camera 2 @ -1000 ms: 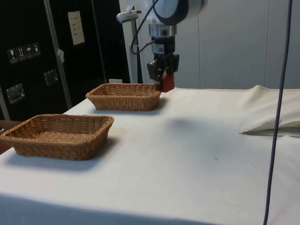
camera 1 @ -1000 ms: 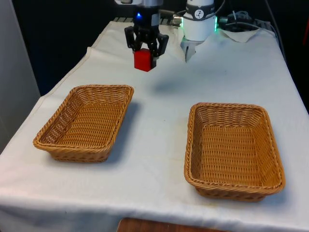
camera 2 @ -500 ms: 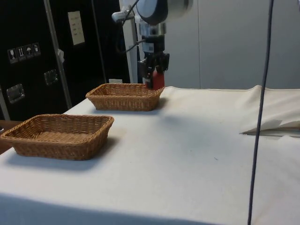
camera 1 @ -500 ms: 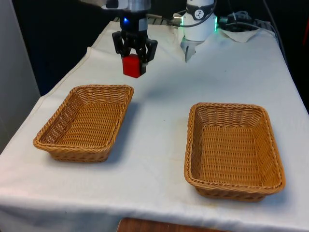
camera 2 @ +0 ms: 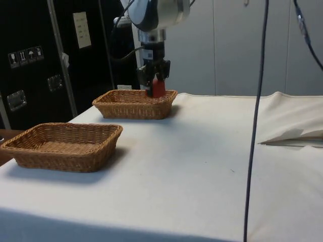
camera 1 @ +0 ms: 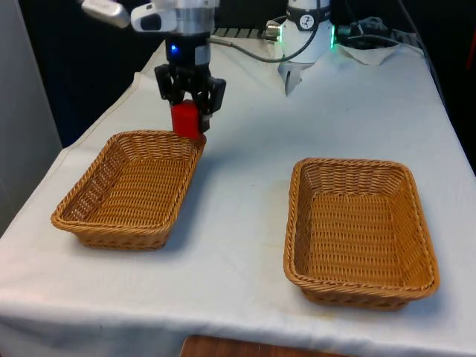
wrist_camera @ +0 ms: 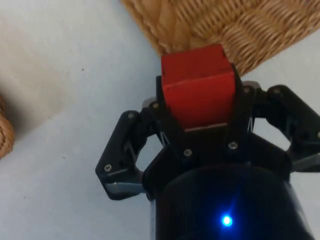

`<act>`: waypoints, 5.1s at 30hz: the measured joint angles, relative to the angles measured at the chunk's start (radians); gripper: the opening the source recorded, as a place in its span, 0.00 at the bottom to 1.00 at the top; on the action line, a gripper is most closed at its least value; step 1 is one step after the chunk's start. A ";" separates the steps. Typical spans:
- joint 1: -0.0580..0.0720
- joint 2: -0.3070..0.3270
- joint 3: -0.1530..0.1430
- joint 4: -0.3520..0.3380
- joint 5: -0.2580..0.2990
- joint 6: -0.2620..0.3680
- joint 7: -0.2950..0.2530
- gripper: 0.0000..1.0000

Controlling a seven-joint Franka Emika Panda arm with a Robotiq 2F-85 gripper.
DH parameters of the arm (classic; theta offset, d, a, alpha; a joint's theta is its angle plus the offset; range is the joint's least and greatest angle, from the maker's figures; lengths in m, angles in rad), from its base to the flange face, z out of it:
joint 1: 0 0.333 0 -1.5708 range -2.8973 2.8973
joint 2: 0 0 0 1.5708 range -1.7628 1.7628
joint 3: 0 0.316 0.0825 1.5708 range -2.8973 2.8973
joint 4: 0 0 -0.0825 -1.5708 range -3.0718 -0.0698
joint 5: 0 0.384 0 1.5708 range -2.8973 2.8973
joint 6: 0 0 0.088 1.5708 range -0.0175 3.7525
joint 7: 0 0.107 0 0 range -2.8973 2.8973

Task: Pick up the red cube and place it into the right basket.

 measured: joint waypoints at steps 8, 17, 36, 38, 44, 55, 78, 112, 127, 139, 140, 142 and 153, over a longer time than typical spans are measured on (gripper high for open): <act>-0.018 0.114 -0.022 0.130 0.075 -0.050 -0.052 0.03; -0.037 0.217 -0.055 0.251 0.147 -0.106 -0.101 0.03; -0.084 0.420 -0.110 0.471 0.311 -0.196 -0.186 0.03; -0.091 0.448 -0.118 0.497 0.338 -0.206 -0.199 0.03; -0.094 0.464 -0.126 0.515 0.356 -0.219 -0.208 0.03; -0.094 0.464 -0.126 0.515 0.356 -0.219 -0.208 0.90; -0.068 0.416 -0.181 0.532 0.351 -0.278 -0.227 1.00; 0.048 0.321 -0.215 0.567 0.283 -0.377 -0.198 1.00; 0.121 0.255 -0.207 0.524 0.209 -0.398 -0.151 1.00; 0.154 0.189 -0.178 0.480 0.139 -0.419 -0.110 1.00; 0.156 0.183 -0.174 0.475 0.134 -0.419 -0.106 1.00; 0.161 0.164 -0.162 0.462 0.115 -0.419 -0.096 1.00; 0.171 0.091 -0.107 0.407 0.042 -0.420 -0.056 1.00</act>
